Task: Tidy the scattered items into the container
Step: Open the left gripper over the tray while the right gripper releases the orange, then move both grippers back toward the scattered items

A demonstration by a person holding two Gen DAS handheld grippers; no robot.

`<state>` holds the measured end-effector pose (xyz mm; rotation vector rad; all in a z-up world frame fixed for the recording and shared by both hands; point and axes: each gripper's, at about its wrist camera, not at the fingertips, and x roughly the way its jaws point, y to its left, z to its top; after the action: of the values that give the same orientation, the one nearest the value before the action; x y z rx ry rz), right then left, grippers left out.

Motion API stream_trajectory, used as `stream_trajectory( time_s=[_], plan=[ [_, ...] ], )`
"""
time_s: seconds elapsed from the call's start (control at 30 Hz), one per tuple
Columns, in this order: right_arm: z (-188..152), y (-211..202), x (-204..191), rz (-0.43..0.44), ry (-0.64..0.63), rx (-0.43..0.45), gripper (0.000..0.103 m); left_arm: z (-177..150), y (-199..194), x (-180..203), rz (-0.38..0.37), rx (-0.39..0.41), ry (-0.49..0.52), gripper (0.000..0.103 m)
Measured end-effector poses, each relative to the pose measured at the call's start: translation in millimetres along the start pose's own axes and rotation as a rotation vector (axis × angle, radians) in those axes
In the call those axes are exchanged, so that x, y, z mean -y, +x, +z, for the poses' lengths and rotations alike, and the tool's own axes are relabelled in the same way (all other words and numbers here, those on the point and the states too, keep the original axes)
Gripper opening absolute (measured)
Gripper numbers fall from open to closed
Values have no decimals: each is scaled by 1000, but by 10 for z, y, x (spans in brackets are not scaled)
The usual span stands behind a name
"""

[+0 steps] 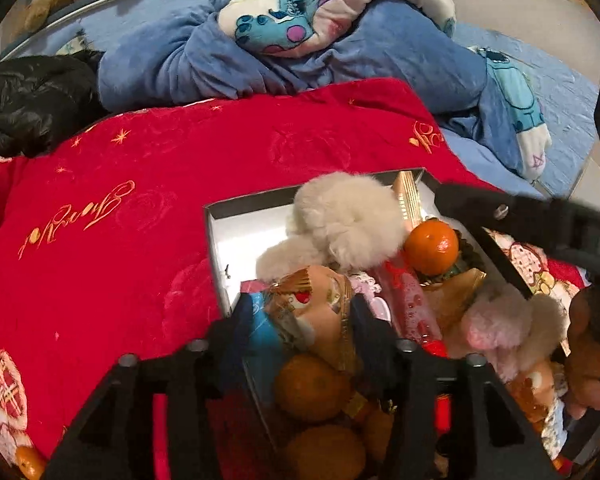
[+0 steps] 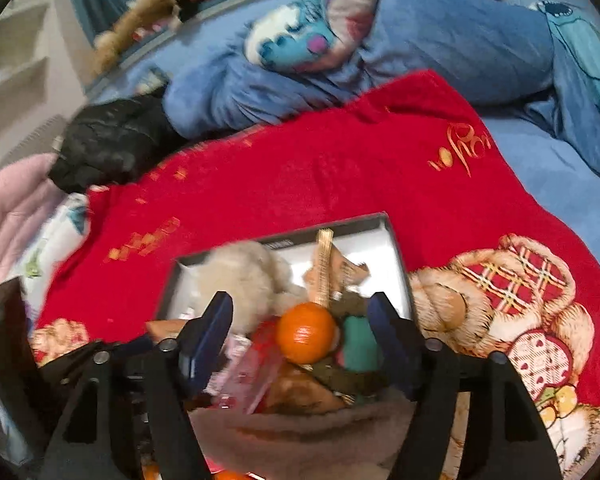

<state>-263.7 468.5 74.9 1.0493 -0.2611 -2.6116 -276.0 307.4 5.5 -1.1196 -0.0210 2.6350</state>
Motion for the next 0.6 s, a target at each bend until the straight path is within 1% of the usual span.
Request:
stream_trajectory(
  time_s=[0.03,0.07,0.1,0.13,0.2,0.3,0.4,0.5,0.57,0.6],
  plan=[
    [-1,-65,-7,15,-2,32,75,-1,-12,3,-13,4,4,68],
    [3,-104,-18,18,-3,52,87,2,-36,3,-28,9,11,73],
    [-4,-141,-27,24,-6,70,101,5,-70,15,-41,19,23,86],
    [-15,-184,-36,38,-16,88,103,7,-106,36,-39,32,34,103],
    [-15,-222,-48,52,-24,101,103,8,-180,74,3,65,59,103],
    [-16,-302,-5,29,-11,143,103,18,-243,43,4,80,48,103],
    [-40,-428,19,17,2,196,103,23,-310,0,27,112,36,103],
    [-88,-578,-46,-9,-20,225,103,8,-479,-49,11,141,33,103],
    [-121,-689,-201,-35,-68,242,103,21,-637,-35,-19,173,53,103],
    [-126,-732,-287,-40,-89,249,103,11,-720,-33,-20,177,58,103]
  ],
)
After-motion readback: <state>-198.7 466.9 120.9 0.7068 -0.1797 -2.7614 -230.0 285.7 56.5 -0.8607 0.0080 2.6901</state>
